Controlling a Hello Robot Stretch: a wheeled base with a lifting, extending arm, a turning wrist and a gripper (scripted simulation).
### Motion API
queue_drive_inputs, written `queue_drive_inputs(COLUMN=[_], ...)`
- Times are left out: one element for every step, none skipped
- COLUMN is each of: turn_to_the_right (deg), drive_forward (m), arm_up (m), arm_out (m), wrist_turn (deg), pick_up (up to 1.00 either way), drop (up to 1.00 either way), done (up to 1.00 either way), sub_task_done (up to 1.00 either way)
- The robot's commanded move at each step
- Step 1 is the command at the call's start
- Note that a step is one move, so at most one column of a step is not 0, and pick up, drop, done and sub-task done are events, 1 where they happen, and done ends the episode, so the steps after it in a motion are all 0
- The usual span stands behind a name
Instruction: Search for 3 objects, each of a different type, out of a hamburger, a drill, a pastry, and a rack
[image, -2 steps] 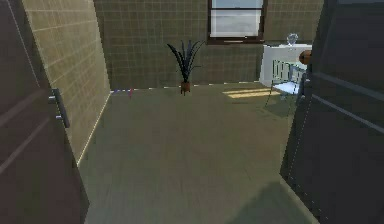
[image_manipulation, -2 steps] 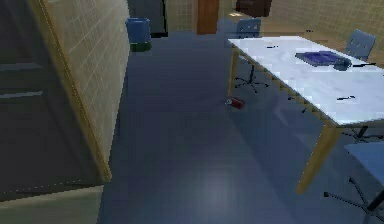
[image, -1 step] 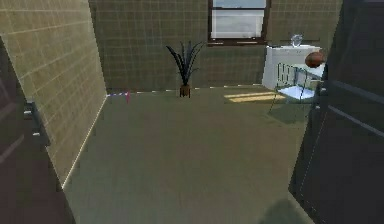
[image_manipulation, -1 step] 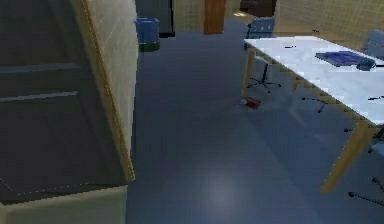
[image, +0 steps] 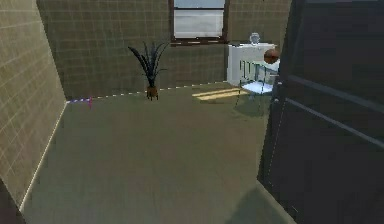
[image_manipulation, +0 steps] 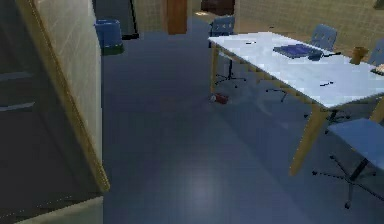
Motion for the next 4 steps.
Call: queue_drive_inputs(turn_to_the_right=[0.0,6.0,0.0,27.0], drive_forward=[1.0,0.0,0.4,0.0], arm_up=[0.0,0.0,0.0,0.0], arm_out=[0.0,0.0,0.0,0.0], wrist_turn=[0.0,0.0,0.0,0.0], pick_up=[0.0,0.0,0.0,0.0], drop=[0.0,0.0,0.0,0.0], done=[0.0,0.0,0.0,0.0], sub_task_done=[0.0,0.0,0.0,0.0])
